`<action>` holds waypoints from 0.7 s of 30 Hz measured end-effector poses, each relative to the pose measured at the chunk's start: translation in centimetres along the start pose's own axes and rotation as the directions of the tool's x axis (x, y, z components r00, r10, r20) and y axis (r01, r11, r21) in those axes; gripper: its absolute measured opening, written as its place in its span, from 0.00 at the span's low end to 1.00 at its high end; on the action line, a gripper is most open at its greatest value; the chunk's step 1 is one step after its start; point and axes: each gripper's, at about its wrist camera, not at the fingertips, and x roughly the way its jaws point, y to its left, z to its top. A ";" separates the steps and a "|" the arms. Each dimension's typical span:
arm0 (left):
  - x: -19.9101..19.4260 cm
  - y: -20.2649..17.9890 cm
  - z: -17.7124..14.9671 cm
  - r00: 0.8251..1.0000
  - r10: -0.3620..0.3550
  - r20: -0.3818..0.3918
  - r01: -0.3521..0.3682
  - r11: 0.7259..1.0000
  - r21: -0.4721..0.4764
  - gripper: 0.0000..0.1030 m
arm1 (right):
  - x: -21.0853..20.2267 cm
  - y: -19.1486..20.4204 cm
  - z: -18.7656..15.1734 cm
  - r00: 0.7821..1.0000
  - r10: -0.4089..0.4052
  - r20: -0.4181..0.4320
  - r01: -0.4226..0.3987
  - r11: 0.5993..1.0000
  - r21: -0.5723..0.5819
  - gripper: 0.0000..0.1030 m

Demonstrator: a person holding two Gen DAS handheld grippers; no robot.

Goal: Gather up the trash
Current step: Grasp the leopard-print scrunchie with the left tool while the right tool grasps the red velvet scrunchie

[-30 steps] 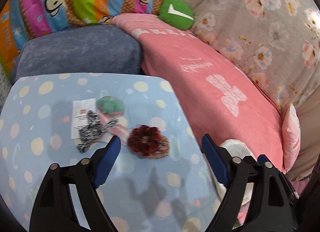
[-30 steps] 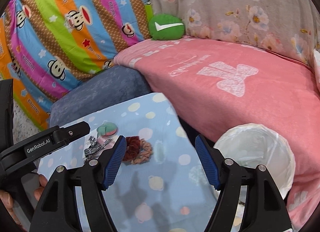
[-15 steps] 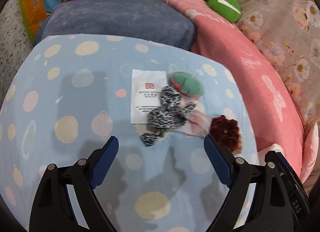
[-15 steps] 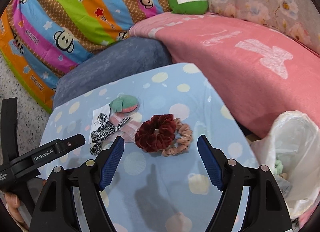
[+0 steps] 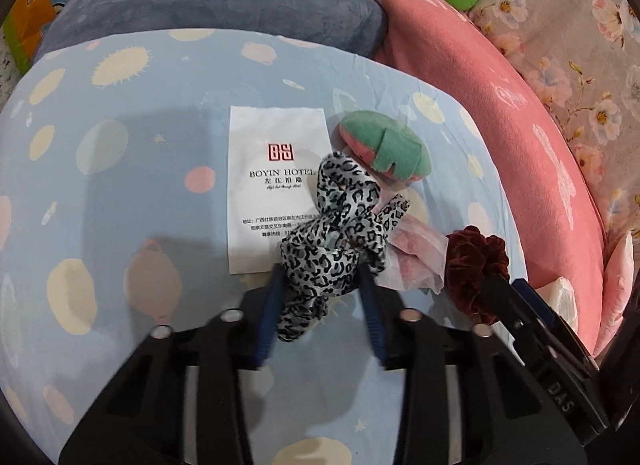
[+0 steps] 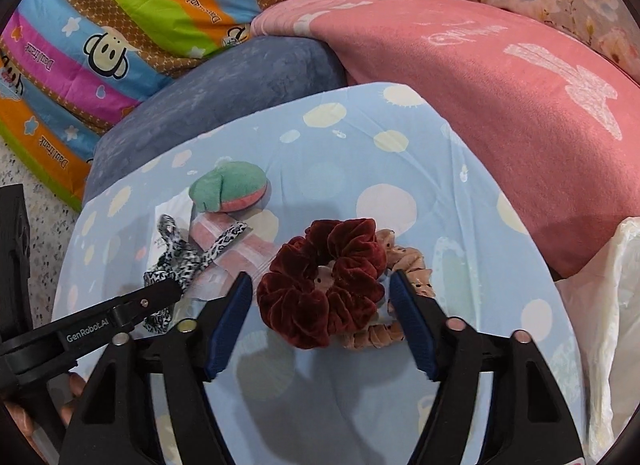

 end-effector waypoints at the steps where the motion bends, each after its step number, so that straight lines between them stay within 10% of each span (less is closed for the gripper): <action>1: 0.0 0.1 0.0 1.000 -0.003 -0.004 0.003 1.000 0.000 0.23 | 0.4 0.0 0.0 1.000 0.004 -0.012 -0.004 1.000 -0.001 0.54; 8: -1.8 -0.5 -0.2 0.999 -0.027 0.032 0.027 1.000 0.015 0.16 | 0.6 0.0 -0.4 1.000 0.007 -0.028 -0.008 1.000 -0.020 0.12; 21: -11.5 -7.3 0.6 0.974 -0.112 0.198 0.087 0.988 0.132 0.16 | -12.5 0.2 3.2 0.971 0.079 0.225 -0.074 0.997 -0.034 0.07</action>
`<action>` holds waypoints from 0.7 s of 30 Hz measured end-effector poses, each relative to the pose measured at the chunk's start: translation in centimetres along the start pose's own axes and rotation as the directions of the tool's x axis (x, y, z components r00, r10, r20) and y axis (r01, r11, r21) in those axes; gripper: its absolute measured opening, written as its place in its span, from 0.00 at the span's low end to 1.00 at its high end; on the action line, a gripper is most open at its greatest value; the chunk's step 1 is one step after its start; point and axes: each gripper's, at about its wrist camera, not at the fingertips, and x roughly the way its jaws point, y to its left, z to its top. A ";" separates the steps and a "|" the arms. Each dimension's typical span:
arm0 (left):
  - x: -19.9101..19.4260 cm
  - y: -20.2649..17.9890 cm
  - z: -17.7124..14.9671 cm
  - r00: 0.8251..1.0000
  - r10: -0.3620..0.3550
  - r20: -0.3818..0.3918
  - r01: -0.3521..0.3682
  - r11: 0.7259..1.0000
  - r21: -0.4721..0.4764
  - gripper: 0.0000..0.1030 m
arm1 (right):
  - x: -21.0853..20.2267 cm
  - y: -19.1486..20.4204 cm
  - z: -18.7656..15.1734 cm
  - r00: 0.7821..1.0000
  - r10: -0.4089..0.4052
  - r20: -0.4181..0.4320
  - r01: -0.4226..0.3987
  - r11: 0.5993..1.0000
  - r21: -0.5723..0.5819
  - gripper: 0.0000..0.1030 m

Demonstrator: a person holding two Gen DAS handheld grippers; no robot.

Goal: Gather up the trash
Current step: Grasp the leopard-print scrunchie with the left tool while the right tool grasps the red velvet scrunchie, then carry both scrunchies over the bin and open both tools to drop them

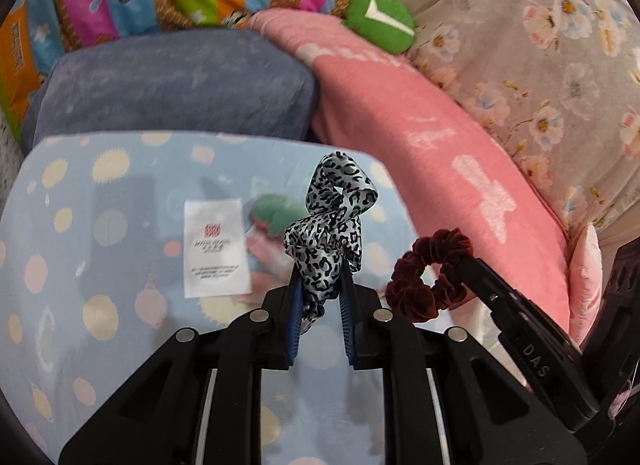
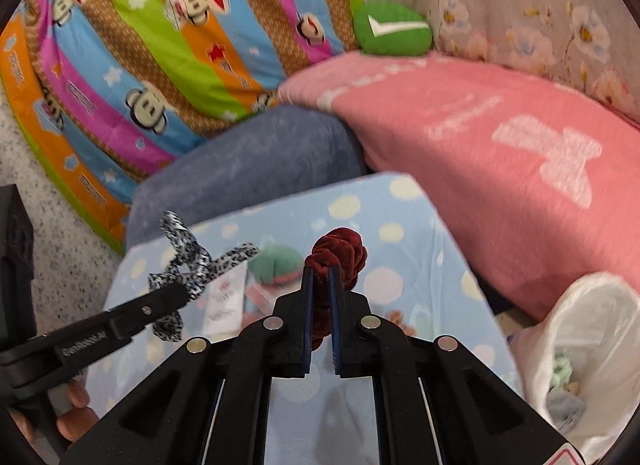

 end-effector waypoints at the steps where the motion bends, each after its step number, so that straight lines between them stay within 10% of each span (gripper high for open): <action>1: -0.7 -0.8 0.3 1.000 -0.008 0.013 0.008 1.000 0.011 0.16 | -1.1 0.0 0.5 1.000 0.000 0.022 0.000 1.000 -0.005 0.07; 10: -6.7 -10.5 2.1 0.985 -0.127 0.118 0.108 0.982 0.156 0.16 | -13.6 -2.0 5.8 0.967 -0.043 0.251 0.050 0.999 -0.020 0.07; 21: -8.1 -21.8 -0.1 0.962 -0.257 0.093 0.215 0.922 0.321 0.16 | -22.2 -9.3 5.8 0.924 -0.173 0.341 0.164 0.985 0.056 0.07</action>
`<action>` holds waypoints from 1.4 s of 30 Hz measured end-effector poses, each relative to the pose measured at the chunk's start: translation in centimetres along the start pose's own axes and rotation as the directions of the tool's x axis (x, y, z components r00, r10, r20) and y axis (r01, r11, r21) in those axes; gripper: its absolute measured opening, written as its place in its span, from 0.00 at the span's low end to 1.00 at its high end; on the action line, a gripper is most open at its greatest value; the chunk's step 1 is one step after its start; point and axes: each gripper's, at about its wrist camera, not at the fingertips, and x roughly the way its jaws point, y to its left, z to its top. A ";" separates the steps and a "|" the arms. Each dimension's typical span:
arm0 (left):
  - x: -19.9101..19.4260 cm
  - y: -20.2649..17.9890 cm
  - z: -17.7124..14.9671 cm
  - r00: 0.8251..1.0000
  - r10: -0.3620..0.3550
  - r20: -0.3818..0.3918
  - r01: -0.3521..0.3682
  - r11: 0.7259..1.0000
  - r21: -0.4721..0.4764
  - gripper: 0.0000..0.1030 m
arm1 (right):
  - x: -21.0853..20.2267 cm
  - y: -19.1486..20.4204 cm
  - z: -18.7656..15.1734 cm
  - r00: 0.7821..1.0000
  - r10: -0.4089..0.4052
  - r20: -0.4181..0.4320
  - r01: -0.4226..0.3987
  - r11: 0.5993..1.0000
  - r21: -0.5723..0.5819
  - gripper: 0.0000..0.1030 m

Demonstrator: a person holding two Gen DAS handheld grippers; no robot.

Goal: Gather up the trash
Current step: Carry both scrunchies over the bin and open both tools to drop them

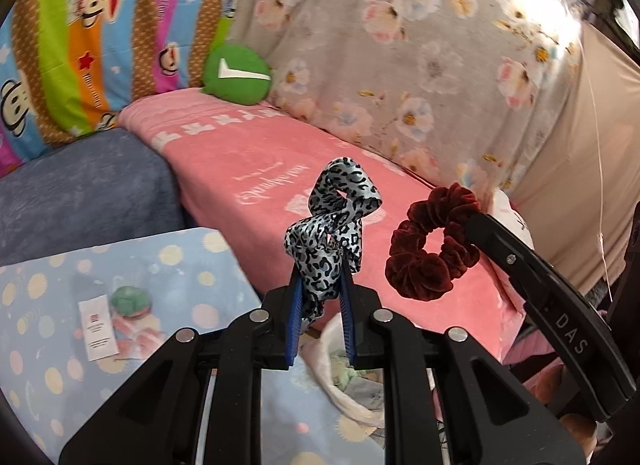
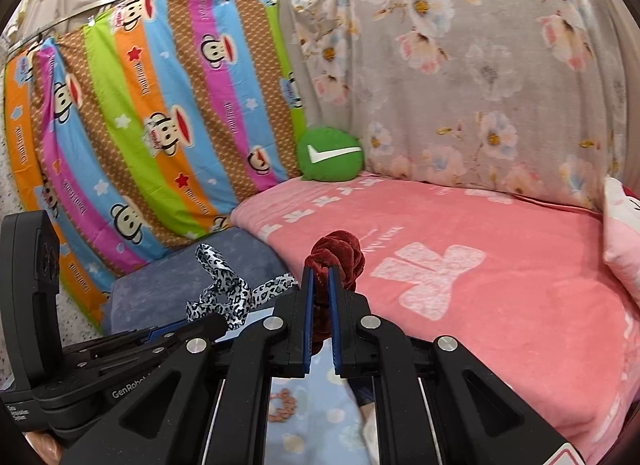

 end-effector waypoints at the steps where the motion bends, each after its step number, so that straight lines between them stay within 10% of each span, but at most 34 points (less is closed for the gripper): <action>1: 0.4 -0.9 -0.1 1.000 -0.011 -0.007 0.011 1.000 0.013 0.16 | -0.2 -0.8 -0.1 1.000 -0.011 0.000 0.011 1.000 0.006 0.07; 21: 7.7 -9.8 -4.1 0.968 -0.169 -0.186 0.187 0.979 0.081 0.24 | -0.8 -11.8 -5.6 0.982 -0.163 -0.094 0.174 0.977 0.125 0.12; 24: 7.7 -9.6 -4.4 0.978 -0.141 -0.152 0.151 0.987 0.054 0.66 | -0.9 -12.4 -6.0 0.976 -0.198 -0.096 0.209 0.970 0.126 0.26; 42: 7.1 -5.6 -4.2 0.991 -0.042 -0.129 0.042 0.999 -0.001 0.67 | -0.2 -10.2 -6.8 0.979 -0.179 -0.097 0.190 0.975 0.113 0.54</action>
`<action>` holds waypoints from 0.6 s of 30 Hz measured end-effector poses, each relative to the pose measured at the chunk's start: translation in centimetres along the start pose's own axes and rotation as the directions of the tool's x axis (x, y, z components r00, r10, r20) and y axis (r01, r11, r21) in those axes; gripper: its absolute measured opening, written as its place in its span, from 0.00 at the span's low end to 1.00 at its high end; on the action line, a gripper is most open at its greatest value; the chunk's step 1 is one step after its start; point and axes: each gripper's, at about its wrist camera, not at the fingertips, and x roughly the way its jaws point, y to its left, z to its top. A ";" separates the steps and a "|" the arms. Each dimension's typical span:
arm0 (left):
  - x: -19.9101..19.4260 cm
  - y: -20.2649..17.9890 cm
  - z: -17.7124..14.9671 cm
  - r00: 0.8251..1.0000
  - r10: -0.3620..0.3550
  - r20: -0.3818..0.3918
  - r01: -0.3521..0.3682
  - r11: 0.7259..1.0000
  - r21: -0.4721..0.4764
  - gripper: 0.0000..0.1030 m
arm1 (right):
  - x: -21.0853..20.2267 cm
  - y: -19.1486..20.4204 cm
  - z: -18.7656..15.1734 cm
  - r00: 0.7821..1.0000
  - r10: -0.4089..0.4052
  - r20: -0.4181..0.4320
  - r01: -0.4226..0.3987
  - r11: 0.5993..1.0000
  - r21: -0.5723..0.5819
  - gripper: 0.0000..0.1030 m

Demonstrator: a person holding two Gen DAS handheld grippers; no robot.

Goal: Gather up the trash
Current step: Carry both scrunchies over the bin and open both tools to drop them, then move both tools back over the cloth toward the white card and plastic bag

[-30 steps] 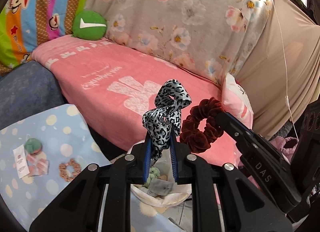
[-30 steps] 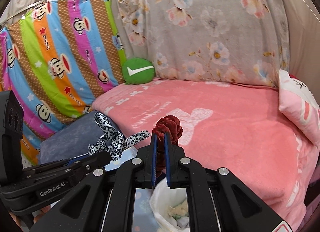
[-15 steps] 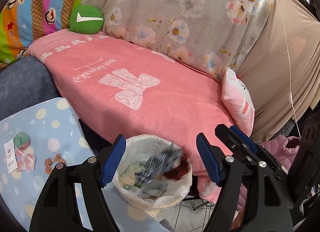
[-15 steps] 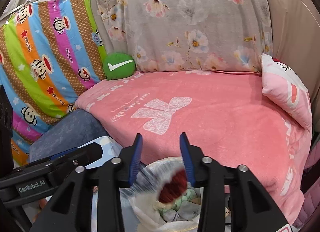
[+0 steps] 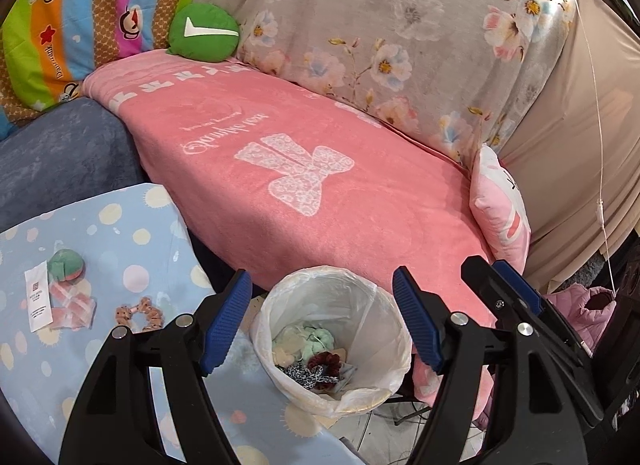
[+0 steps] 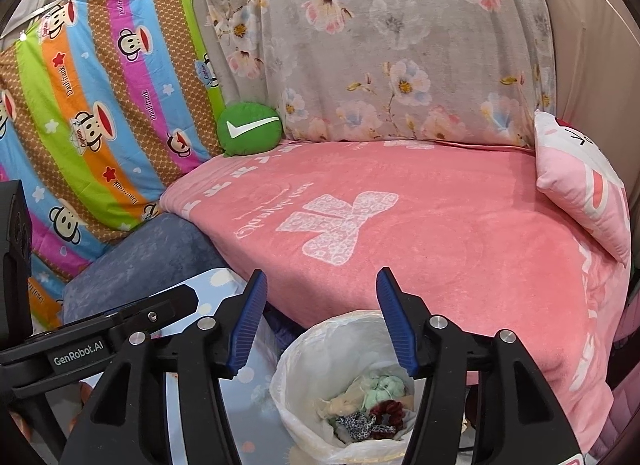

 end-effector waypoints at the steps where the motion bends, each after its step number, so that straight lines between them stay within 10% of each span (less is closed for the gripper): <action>1: -0.2 0.2 0.0 1.000 0.003 0.003 -0.003 1.000 -0.002 0.67 | 0.1 0.3 -0.1 1.000 0.003 -0.002 -0.003 1.000 -0.003 0.54; 18: -2.9 7.8 -0.6 0.994 0.101 0.044 -0.095 0.988 -0.120 0.67 | 2.0 7.1 -1.3 0.996 0.077 -0.045 -0.080 0.994 -0.070 0.65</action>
